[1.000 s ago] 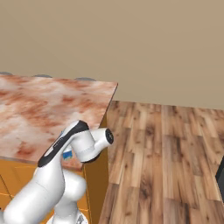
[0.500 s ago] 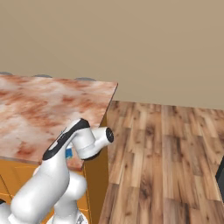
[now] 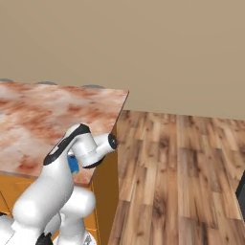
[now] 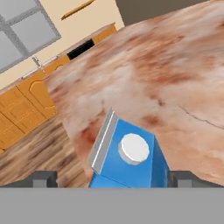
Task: Pick the milk from the counter and place it in the open cabinet.
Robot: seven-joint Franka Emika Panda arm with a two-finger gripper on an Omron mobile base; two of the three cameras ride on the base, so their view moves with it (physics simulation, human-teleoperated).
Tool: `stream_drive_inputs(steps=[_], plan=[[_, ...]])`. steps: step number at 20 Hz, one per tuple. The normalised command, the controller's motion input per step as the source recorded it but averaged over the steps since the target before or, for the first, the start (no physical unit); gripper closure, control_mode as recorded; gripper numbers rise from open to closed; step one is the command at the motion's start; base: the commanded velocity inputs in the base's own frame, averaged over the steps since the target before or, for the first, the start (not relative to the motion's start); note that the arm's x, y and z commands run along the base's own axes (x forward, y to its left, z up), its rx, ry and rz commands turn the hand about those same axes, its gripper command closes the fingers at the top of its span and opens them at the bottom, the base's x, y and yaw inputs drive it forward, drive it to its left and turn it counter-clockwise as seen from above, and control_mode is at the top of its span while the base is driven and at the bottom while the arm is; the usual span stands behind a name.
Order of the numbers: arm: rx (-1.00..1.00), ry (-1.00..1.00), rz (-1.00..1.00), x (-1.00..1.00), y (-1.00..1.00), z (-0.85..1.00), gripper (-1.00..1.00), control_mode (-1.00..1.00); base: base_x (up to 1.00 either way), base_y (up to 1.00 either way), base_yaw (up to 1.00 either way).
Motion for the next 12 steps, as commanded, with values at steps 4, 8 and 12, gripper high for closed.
stream_drive_inputs(steps=[4,8,12], plan=[[-0.06,0.04,-0.07,0.11,0.18,-0.15,-1.0,-1.0,0.0,0.0,0.0],[-0.08,0.03,-0.05,0.19,0.21,-0.1,-1.0,-1.0,0.0,0.0,0.0],[-0.1,0.0,-0.04,0.19,0.2,-0.16,-1.0,-1.0,0.0,0.0,0.0]])
